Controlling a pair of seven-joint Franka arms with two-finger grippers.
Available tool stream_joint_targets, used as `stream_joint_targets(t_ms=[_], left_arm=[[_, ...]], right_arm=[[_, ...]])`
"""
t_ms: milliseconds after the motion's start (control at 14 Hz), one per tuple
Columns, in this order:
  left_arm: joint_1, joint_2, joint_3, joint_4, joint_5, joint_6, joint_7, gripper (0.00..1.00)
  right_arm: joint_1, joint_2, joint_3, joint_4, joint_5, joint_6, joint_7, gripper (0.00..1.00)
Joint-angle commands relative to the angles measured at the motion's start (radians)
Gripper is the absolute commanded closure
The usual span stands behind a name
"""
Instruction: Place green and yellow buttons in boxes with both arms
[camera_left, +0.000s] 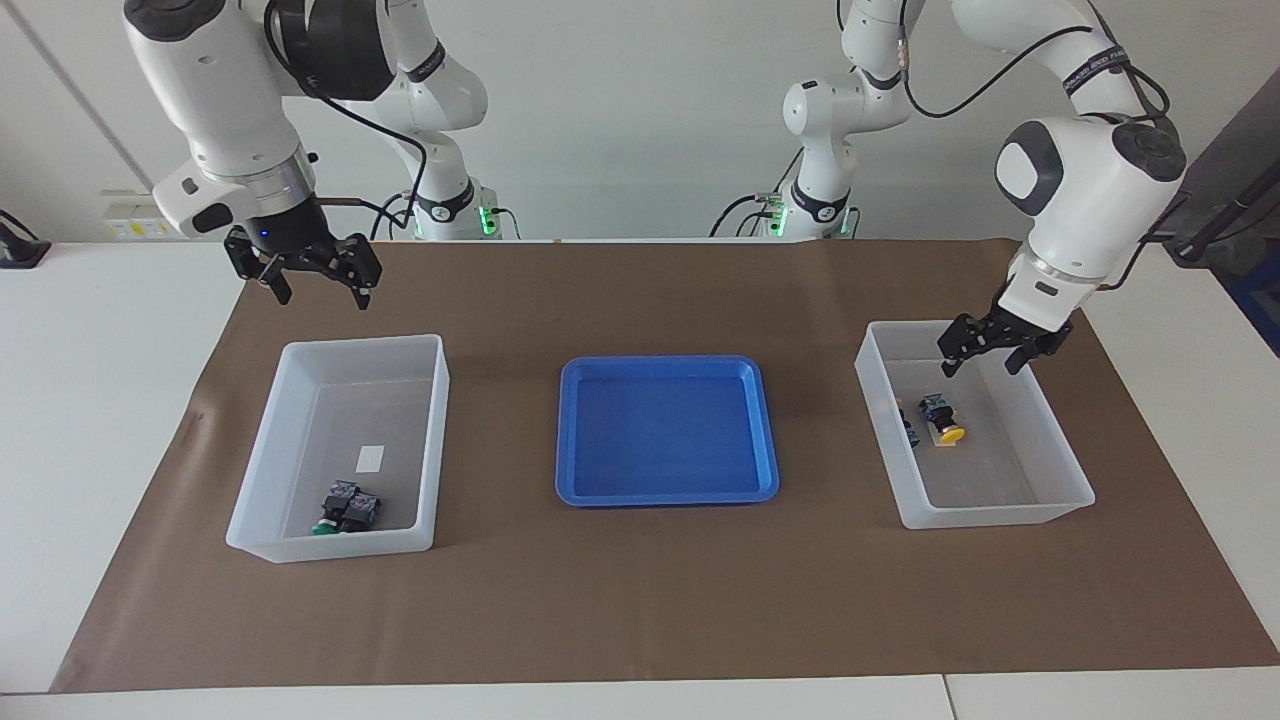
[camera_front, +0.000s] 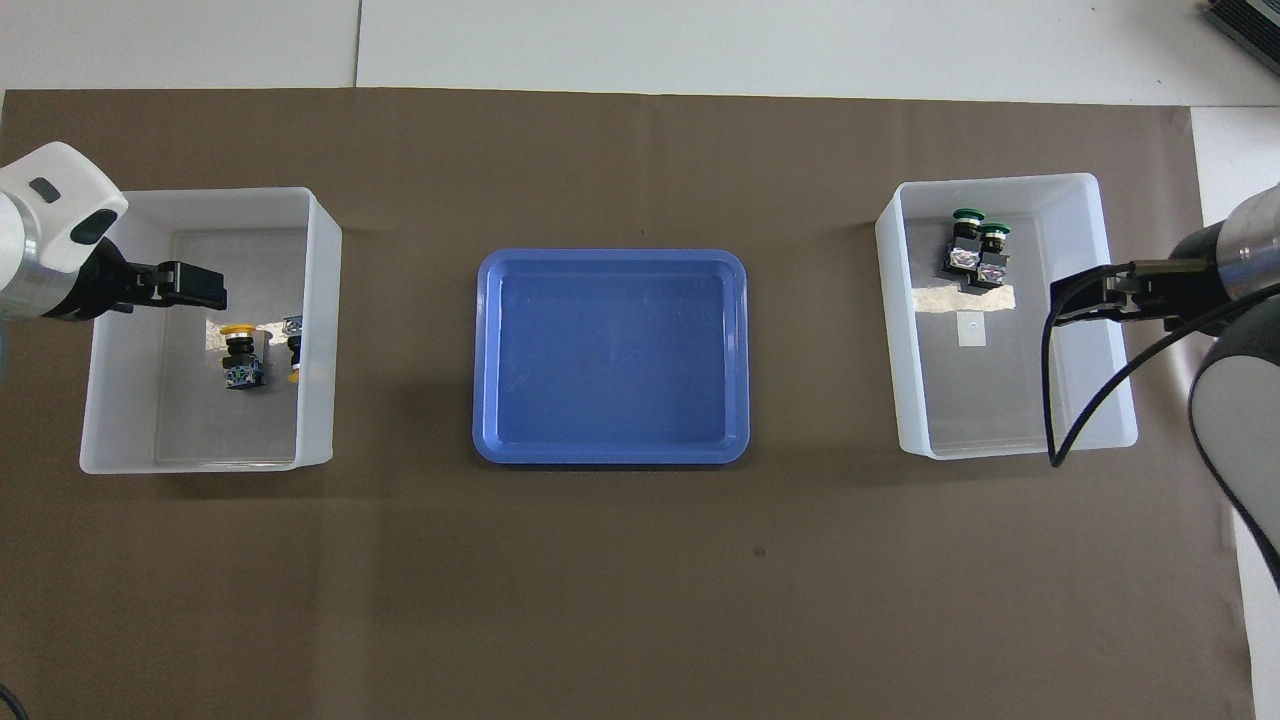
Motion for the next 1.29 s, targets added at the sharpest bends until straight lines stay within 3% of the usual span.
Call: stream_joint_targets(t_ms=[0, 573, 1218], left_arm=[[-0.022, -0.018, 0.007, 0.081, 0.035, -0.134, 0.026, 0.0], [-0.021, -0.09, -0.012, 0.244, -0.034, -0.403, 0.014, 0.0], [-0.012, -0.097, -0.01, 0.26, -0.051, -0.463, -0.005, 0.0]], right_arm=[[-0.003, -0.024, 0.005, -0.026, 0.006, 0.006, -0.013, 0.0], [-0.002, -0.027, 0.005, -0.027, 0.007, 0.003, -0.016, 0.0], [0.0, -0.027, 0.005, -0.026, 0.007, 0.003, -0.014, 0.0]])
